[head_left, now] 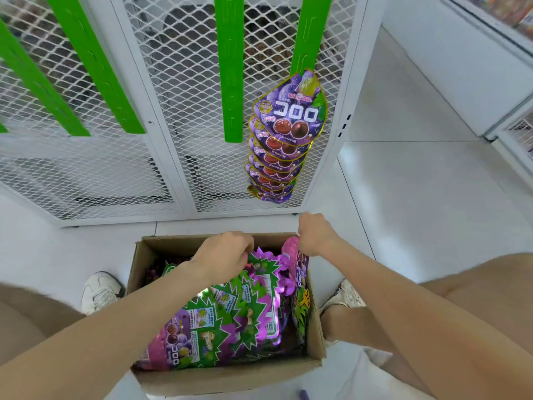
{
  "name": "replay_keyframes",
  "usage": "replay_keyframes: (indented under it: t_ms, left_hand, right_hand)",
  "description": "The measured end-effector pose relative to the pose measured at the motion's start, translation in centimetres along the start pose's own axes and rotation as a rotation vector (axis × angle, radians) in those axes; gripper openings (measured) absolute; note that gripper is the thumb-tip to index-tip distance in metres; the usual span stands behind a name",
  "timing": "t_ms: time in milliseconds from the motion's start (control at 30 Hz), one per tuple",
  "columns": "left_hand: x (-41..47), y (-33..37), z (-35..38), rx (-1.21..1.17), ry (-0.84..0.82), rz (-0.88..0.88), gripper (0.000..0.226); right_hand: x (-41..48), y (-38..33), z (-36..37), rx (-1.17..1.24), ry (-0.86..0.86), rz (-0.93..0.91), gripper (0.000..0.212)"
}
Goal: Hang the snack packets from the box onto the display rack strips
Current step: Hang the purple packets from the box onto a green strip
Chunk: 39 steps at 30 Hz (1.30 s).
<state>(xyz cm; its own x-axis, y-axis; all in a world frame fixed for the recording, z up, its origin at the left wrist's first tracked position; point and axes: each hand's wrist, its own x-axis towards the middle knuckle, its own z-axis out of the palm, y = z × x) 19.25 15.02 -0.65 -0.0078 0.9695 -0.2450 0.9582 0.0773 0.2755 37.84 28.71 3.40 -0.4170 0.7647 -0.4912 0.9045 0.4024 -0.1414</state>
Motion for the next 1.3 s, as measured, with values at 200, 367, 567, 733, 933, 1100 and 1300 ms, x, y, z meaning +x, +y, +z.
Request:
replay_keyframes:
  t_ms: [200,367,567,733,933,1100,1300]
  left_hand:
    - [-0.4,2.8,-3.3,-0.508,0.03,0.048,0.087]
    - [-0.5,3.1,-6.3,-0.795,0.27,-0.073,0.029]
    - [-1.0,1.7,-11.5,-1.183,0.377,-0.229,0.018]
    - [-0.6,1.7,-15.7,-1.394,0.258,-0.146,0.02]
    - [2.6,2.1,-19.7,-0.846,0.5,-0.071,0.01]
    - [6.6,3.9,-23.5,-0.551,0.741,-0.016,0.047]
    - [11.2,6.0,-26.4,-0.748,0.691,0.047,0.055]
  right_hand:
    - [-1.8,-1.8,-5.4,0.967,-0.087,0.037,0.017]
    - [-3.7,-3.9,-8.6,1.387,-0.098,-0.053,0.021]
    - [-2.8,-4.8,-12.3,0.761,0.212,-0.358,0.022]
    - [-2.7,-4.7,-13.5,0.707,0.305,-0.583,0.021]
    - [-1.0,-4.6,-17.2,0.812,0.435,-0.549,0.015]
    - [2.9,-3.7,-21.4,0.713,0.72,-0.466,0.021]
    - [4.2,-3.8,-23.3,0.881,0.896,-0.329,0.02]
